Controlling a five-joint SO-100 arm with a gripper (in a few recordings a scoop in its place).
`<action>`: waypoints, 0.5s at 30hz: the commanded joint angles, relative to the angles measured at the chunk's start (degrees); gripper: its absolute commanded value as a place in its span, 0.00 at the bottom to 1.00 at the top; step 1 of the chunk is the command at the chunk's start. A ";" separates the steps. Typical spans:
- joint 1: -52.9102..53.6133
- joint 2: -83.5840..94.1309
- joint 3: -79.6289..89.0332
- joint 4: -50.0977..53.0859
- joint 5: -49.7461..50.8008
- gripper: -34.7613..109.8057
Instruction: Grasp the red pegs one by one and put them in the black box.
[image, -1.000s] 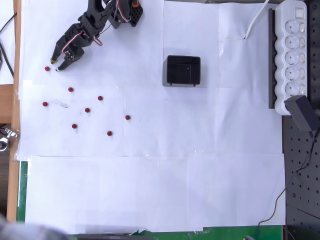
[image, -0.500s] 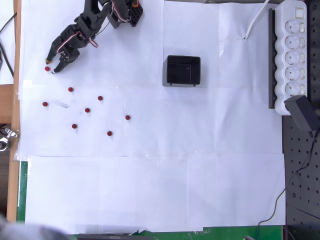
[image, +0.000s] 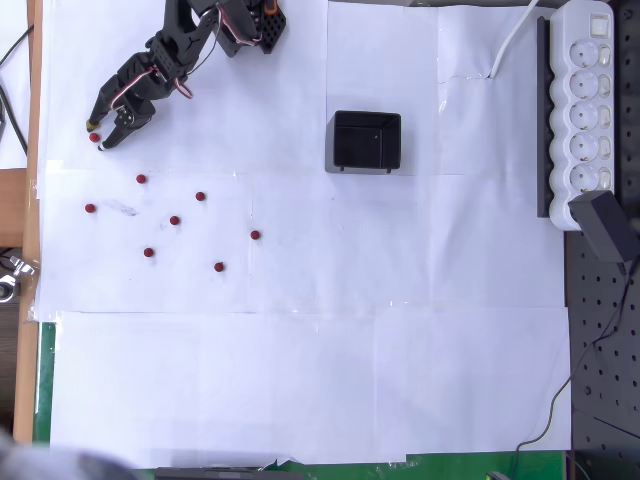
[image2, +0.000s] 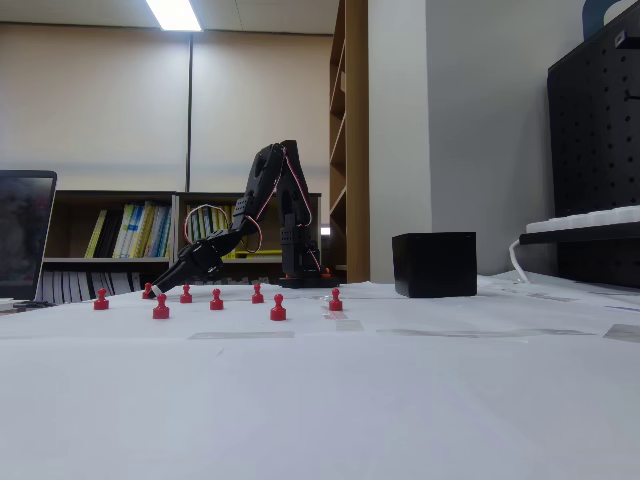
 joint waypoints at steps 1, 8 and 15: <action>0.09 0.44 1.32 -0.26 -0.62 0.30; 0.09 0.35 1.23 0.09 -0.53 0.25; 0.09 0.35 1.23 0.18 -0.09 0.25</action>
